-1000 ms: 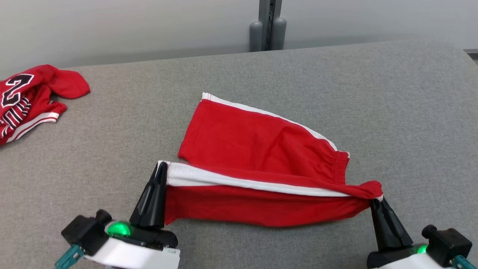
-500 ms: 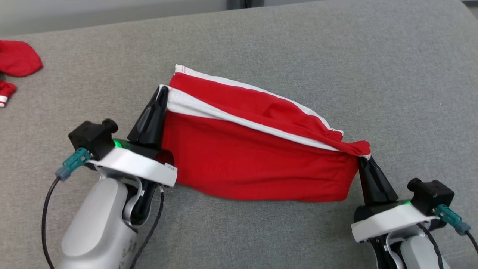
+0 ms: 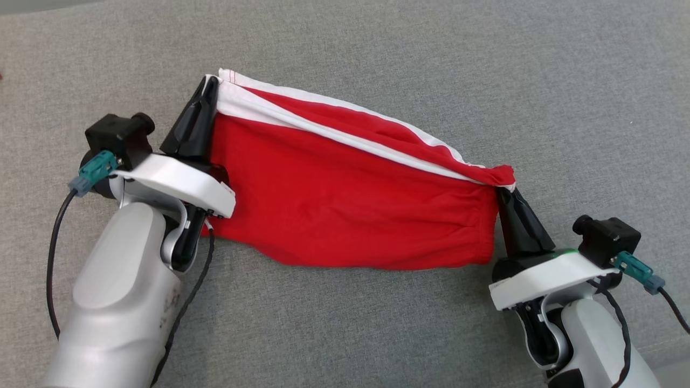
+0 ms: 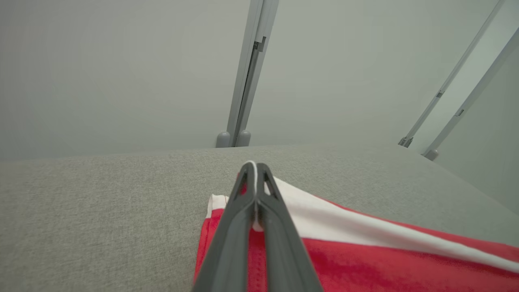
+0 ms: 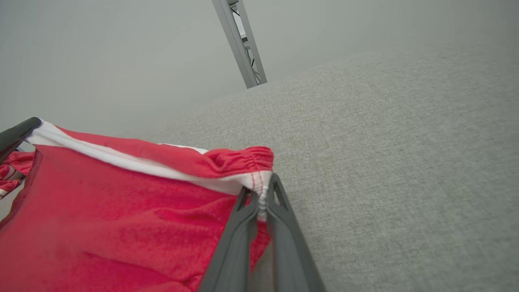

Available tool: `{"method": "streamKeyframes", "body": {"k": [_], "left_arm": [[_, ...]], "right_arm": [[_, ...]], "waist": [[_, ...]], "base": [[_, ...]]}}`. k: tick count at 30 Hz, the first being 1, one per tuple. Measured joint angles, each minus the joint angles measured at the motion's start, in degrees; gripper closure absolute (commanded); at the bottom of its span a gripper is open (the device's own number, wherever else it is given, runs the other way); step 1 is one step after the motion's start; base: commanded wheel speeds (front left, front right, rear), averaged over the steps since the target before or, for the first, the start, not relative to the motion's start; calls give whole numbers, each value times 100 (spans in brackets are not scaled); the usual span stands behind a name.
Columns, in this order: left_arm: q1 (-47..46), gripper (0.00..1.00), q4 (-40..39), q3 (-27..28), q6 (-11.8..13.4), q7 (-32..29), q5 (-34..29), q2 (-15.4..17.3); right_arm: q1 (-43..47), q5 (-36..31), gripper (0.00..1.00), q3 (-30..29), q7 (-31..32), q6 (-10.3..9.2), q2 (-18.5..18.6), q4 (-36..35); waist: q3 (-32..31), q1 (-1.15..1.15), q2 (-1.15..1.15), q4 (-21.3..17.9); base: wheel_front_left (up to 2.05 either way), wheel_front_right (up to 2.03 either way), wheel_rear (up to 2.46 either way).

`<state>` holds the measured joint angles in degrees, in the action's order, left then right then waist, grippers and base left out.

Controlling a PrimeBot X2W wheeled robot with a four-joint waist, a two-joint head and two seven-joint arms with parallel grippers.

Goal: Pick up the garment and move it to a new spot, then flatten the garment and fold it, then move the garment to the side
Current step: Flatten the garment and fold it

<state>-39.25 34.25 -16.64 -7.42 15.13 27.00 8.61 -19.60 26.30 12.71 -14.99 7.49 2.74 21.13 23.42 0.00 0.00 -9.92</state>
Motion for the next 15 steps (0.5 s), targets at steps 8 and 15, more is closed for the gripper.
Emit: {"method": "streamKeyframes", "body": {"k": [8, 15], "left_arm": [[-694, 100, 1004, -12, 1, 0, -337, -13], [-1348, 100, 2128, -146, 101, -23, -587, -80]], "right_arm": [[-291, 200, 100, 203, 0, 0, 2, 63], [-471, 235, 82, 338, 0, 0, -1, 64]], "waist": [[140, 0, 0, -43], [238, 0, 0, -190]], "base": [[0, 0, 0], [0, 0, 0]]}}
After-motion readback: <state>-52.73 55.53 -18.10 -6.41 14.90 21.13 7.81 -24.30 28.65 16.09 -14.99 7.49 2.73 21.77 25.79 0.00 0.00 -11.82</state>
